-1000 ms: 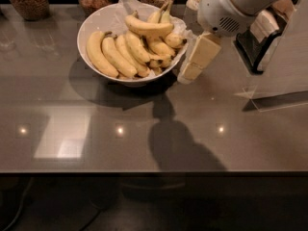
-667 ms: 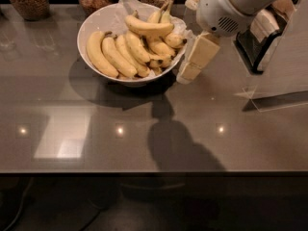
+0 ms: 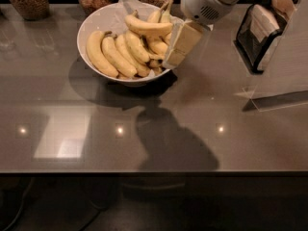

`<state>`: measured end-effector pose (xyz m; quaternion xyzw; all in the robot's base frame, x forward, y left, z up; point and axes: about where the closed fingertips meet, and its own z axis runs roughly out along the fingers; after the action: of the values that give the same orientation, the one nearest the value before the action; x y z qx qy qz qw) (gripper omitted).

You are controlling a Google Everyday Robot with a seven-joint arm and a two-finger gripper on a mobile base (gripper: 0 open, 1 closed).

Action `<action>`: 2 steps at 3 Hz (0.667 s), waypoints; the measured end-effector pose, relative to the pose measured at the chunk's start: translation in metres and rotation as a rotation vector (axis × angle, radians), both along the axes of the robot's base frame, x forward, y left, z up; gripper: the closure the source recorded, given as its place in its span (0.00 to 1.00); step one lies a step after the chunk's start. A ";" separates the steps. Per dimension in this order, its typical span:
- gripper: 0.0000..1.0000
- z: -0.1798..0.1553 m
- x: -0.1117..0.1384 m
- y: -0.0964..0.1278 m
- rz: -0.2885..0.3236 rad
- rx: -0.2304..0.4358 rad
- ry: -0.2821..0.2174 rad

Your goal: Pick banana from white bowl

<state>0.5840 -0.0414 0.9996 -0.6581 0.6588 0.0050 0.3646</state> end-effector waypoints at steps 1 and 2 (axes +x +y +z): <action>0.02 0.001 0.035 0.025 0.039 0.018 -0.024; 0.21 0.000 0.064 0.042 0.063 0.031 -0.042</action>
Offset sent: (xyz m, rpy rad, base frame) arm 0.0991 0.0587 -0.0008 0.0492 -0.0663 0.0866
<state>0.6478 0.0005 0.9995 -0.6726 0.6298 0.0128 0.3884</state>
